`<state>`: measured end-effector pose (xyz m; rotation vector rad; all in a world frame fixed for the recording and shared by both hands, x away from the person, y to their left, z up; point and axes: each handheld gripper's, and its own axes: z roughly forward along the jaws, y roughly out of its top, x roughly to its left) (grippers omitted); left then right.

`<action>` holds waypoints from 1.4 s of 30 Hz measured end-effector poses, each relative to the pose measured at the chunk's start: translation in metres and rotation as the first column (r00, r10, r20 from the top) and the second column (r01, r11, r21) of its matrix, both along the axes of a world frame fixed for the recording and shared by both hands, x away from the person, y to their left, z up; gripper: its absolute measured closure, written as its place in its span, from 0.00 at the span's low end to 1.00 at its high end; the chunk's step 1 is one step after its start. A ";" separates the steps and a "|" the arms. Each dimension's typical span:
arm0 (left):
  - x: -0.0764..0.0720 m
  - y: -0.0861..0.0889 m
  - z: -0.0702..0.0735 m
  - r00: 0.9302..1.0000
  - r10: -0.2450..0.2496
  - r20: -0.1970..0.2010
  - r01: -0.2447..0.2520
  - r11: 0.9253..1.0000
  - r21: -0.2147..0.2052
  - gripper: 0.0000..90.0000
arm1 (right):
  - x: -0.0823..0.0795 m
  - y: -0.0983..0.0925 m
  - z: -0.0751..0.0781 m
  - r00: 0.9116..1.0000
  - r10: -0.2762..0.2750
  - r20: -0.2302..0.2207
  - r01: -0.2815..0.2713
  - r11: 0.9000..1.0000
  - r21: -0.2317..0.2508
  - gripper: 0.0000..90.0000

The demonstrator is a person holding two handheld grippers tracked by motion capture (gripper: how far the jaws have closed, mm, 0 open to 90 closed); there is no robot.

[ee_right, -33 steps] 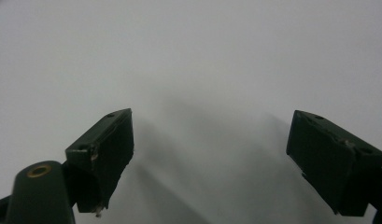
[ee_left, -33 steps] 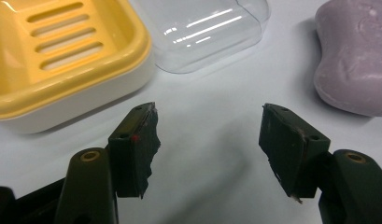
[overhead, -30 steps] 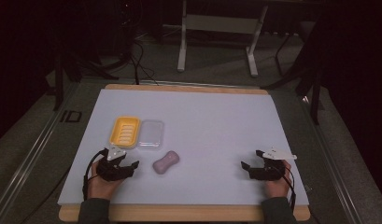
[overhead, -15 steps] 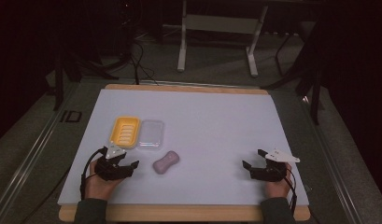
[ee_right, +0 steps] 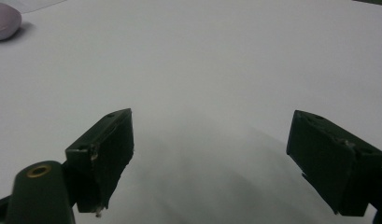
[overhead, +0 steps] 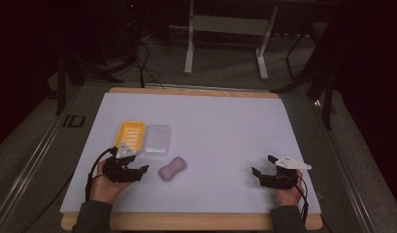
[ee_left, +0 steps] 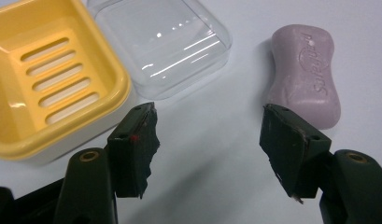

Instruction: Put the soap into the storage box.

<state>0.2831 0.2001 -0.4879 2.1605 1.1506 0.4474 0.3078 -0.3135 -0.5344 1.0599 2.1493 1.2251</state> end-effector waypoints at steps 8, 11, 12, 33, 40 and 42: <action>0.008 -0.011 0.011 0.999 -0.040 -0.004 0.040 0.998 0.044 0.41 | 0.000 -0.001 0.000 1.000 -0.002 0.003 0.002 1.000 0.005 0.16; 0.009 -0.014 0.015 0.999 -0.049 -0.001 0.049 0.997 0.055 0.41 | 0.000 -0.001 0.000 1.000 -0.003 0.004 0.003 1.000 0.008 0.16; 0.010 -0.015 0.017 0.999 -0.051 0.001 0.051 0.997 0.061 0.41 | 0.000 -0.001 0.000 1.000 -0.004 0.003 0.004 1.000 0.009 0.16; 0.021 -0.040 0.025 0.994 -0.105 -0.036 0.108 0.988 0.111 0.40 | -0.001 -0.002 0.000 1.000 -0.008 0.013 0.008 1.000 0.023 0.16; 0.024 -0.049 0.026 0.991 -0.120 -0.052 0.126 0.985 0.115 0.40 | -0.001 -0.002 0.000 1.000 -0.010 0.012 0.009 1.000 0.022 0.16; 0.025 -0.052 0.025 0.991 -0.123 -0.059 0.130 0.984 0.121 0.40 | -0.001 -0.002 0.000 1.000 -0.010 0.011 0.010 1.000 0.022 0.16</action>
